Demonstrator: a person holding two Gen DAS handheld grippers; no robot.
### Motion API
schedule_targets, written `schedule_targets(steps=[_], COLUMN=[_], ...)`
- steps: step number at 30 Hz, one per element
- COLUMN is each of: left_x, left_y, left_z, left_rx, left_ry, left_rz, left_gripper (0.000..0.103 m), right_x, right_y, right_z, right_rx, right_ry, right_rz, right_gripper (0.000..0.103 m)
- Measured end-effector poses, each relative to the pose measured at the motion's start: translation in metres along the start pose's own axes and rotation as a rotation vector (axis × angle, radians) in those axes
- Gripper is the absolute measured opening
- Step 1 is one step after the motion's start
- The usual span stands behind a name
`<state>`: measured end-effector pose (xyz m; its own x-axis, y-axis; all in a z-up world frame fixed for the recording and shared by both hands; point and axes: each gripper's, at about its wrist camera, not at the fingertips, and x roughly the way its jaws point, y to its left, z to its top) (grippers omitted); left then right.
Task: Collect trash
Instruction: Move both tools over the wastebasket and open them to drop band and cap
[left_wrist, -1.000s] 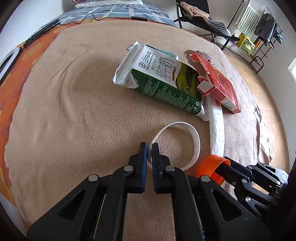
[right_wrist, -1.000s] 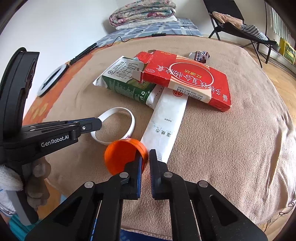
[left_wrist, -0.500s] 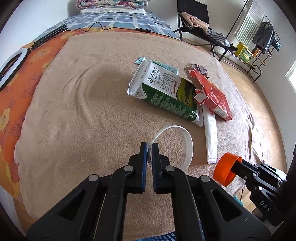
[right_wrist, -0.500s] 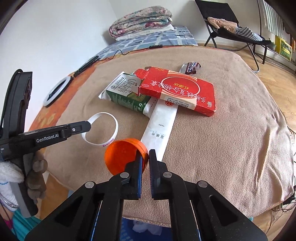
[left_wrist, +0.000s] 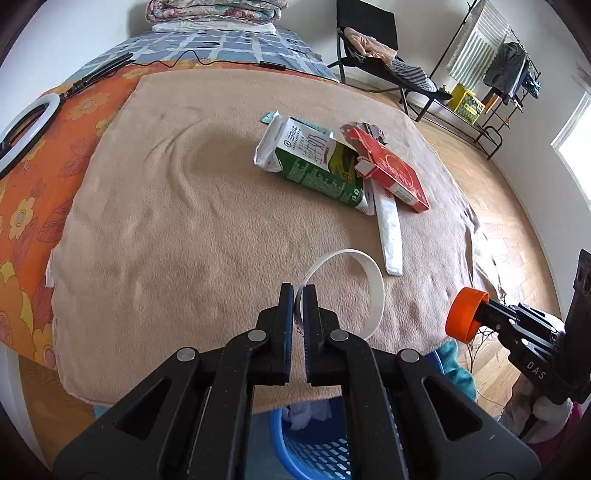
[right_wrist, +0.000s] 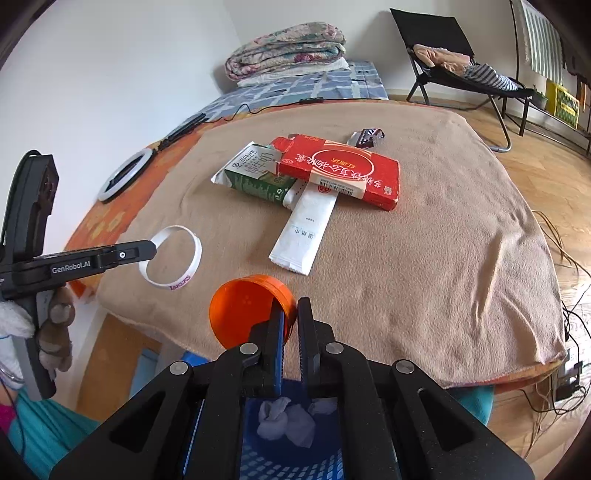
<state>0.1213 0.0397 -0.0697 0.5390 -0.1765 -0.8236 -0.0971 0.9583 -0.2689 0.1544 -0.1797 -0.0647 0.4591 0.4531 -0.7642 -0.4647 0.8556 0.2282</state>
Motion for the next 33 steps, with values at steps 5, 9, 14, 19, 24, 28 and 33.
schedule_targets(steps=[5, 9, 14, 19, 24, 28, 33], left_x=[-0.010, -0.014, -0.015, -0.012, -0.006, 0.000, 0.007], left_y=[-0.007, -0.011, -0.021, -0.033, -0.042, -0.046, -0.050], left_z=[-0.024, -0.038, -0.057, -0.074, -0.089, -0.101, -0.113], left_rx=[0.027, 0.039, 0.069, 0.103, 0.132, 0.146, 0.157], left_ry=[0.020, 0.035, 0.060, 0.095, 0.129, 0.163, 0.194], left_rz=[-0.019, -0.037, -0.052, -0.066, -0.075, -0.076, -0.077], left_gripper=[0.003, 0.003, 0.003, 0.003, 0.003, 0.003, 0.003], right_x=[-0.008, -0.013, -0.014, -0.010, -0.007, -0.004, 0.001], right_y=[0.003, 0.003, 0.004, 0.002, -0.004, -0.008, -0.008], right_z=[-0.018, -0.030, -0.046, -0.064, -0.081, -0.092, -0.100], right_rx=[-0.012, -0.011, -0.007, 0.015, 0.045, 0.064, 0.070], right_ry=[0.011, 0.019, 0.037, 0.068, 0.100, 0.123, 0.143], right_rz=[-0.003, -0.006, -0.013, -0.011, -0.017, -0.019, -0.023], right_gripper=[0.005, 0.005, 0.005, 0.005, 0.005, 0.005, 0.005])
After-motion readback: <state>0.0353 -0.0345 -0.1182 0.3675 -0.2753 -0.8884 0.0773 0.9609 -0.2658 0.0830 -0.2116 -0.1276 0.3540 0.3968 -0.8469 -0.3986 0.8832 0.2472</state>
